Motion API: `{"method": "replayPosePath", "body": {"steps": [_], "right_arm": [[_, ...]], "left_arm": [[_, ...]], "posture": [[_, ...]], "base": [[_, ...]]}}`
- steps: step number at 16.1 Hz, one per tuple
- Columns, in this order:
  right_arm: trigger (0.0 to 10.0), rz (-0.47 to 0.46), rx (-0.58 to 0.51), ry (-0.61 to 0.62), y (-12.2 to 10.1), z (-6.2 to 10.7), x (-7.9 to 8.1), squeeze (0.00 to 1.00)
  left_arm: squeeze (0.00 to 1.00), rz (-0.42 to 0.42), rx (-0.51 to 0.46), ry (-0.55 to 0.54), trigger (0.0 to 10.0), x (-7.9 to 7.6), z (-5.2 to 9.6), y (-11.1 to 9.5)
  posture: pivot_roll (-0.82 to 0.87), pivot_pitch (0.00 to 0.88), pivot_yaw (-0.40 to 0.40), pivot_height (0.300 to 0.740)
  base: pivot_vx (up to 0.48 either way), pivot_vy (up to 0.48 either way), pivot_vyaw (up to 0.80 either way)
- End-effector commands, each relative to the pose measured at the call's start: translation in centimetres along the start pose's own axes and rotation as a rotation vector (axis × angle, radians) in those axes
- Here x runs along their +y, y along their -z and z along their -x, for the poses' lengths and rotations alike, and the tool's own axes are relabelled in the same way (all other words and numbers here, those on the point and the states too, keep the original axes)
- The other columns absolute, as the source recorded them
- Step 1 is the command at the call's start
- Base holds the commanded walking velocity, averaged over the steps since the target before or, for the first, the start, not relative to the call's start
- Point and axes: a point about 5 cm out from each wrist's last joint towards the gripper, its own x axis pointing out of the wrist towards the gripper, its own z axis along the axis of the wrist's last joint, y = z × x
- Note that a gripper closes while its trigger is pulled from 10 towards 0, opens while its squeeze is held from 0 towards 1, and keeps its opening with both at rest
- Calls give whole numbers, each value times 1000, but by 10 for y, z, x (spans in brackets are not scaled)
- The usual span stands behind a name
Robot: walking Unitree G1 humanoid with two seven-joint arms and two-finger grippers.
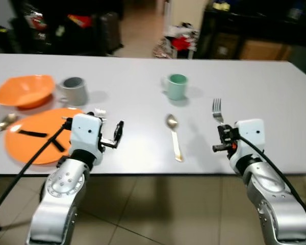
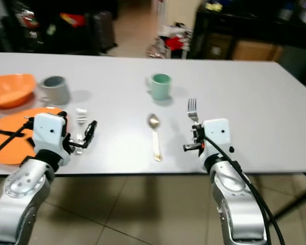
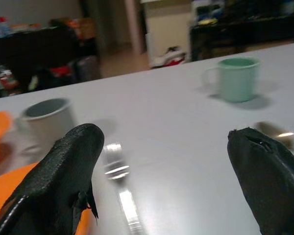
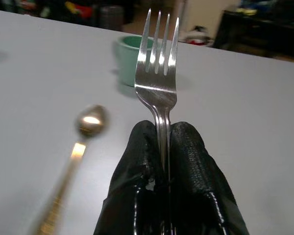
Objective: Setting the table
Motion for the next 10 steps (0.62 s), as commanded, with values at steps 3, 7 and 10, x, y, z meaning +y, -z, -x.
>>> {"method": "replayPosePath", "body": {"steps": [3, 7, 10], "right_arm": [[10000, 25, 35, -26, 4, -7, 6, 0], [10000, 20, 98, 28, 10, -27, 1, 0], [10000, 18, 124, 36, 15, -54, 4, 0]], "left_arm": [[0, -23, -18, 41, 10000, 0, -4, -5], [0, -51, -23, 135, 10000, -5, -4, -7], [0, -59, -27, 211, 10000, -6, -6, -8]], "posture": [[-50, 16, -6, 740], [-37, 28, 14, 740], [-32, 35, 40, 740]], "base": [[175, 0, 0], [0, 0, 0], [0, 0, 0]]}}
